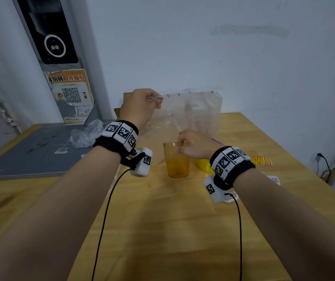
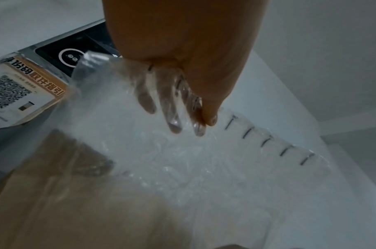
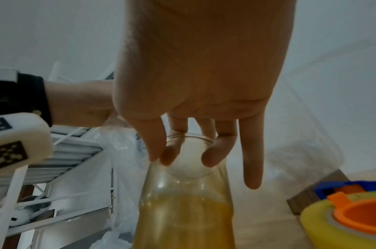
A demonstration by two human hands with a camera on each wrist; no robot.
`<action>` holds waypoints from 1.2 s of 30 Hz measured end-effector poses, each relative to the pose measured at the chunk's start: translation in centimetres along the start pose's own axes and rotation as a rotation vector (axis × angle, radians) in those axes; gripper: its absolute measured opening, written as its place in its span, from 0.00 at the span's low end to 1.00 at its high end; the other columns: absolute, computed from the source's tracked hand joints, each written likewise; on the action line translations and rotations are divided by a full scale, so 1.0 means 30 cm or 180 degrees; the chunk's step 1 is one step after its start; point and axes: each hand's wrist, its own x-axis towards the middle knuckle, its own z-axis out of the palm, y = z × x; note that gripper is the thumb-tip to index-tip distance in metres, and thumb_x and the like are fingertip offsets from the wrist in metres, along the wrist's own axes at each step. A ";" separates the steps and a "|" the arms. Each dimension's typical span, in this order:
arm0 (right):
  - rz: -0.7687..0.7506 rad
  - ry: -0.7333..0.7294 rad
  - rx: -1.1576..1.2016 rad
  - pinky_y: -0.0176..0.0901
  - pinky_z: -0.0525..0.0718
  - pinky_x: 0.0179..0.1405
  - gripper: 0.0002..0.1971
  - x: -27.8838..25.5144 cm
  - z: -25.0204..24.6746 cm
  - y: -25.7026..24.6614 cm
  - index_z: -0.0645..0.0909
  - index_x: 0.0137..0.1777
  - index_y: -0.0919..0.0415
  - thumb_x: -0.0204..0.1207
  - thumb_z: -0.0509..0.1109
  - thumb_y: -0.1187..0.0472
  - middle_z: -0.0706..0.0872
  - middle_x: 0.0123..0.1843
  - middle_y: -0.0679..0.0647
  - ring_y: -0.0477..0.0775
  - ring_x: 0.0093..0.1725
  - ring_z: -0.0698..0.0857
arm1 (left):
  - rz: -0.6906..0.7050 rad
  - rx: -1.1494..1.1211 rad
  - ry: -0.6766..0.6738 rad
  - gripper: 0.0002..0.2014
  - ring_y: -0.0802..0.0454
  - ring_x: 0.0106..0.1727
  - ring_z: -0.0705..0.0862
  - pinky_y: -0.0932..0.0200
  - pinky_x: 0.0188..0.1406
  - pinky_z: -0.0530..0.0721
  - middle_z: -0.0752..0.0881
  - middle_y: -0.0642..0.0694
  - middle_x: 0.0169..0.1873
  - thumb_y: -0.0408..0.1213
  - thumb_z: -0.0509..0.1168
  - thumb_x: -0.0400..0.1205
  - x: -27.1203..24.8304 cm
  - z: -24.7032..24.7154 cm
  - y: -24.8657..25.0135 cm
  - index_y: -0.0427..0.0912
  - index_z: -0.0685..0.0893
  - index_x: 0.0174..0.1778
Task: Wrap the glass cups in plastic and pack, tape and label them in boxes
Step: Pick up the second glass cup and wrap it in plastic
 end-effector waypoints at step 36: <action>0.1727 0.1754 0.3554 0.63 0.95 0.47 0.09 -0.166 0.039 0.101 0.83 0.53 0.64 0.86 0.71 0.57 0.83 0.45 0.59 0.52 0.35 0.80 | -0.1168 0.0641 -0.2361 0.35 0.45 0.77 0.77 0.51 0.72 0.77 0.78 0.47 0.78 0.39 0.81 0.76 -0.322 0.335 -0.280 0.49 0.77 0.80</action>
